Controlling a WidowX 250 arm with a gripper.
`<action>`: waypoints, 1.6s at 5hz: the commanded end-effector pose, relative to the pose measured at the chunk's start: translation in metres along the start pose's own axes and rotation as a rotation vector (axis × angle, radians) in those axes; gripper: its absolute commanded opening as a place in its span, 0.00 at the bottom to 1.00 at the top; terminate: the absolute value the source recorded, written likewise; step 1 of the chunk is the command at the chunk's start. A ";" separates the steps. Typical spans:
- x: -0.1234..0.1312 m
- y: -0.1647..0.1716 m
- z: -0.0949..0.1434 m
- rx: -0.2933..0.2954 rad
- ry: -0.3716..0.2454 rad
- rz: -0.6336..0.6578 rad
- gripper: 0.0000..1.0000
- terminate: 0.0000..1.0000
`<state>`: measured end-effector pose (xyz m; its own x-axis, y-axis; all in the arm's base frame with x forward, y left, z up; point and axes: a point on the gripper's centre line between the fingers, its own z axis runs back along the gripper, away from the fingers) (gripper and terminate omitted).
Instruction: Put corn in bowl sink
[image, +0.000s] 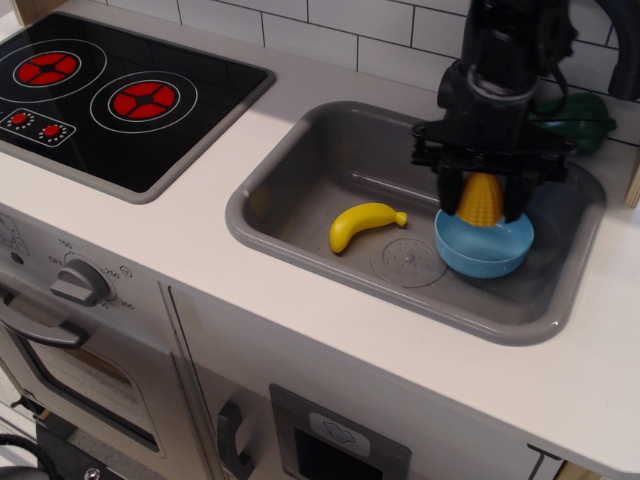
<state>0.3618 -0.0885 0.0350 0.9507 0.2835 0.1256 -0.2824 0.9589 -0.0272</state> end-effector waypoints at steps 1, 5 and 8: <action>0.020 -0.011 -0.005 0.012 -0.036 0.018 0.00 0.00; 0.024 -0.023 0.004 -0.009 0.024 0.061 1.00 0.00; 0.028 -0.019 0.035 -0.026 -0.065 0.048 1.00 0.00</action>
<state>0.3834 -0.1009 0.0488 0.9366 0.3252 0.1305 -0.3254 0.9454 -0.0209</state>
